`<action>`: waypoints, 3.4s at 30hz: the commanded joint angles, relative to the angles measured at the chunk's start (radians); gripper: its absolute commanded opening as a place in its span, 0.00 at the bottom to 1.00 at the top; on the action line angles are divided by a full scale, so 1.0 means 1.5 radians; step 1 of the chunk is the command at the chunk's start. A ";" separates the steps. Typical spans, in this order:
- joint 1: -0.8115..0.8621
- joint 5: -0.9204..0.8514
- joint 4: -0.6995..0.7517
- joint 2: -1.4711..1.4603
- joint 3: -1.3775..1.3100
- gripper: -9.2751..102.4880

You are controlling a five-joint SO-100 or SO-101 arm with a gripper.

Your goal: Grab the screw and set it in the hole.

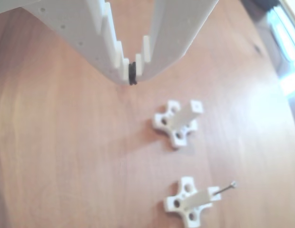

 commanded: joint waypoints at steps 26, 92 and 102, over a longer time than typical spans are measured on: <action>0.085 0.034 -0.046 -0.490 -0.424 0.06; 0.106 0.074 -0.036 -0.845 -0.626 0.17; 0.104 0.074 -0.037 -0.857 -0.632 0.17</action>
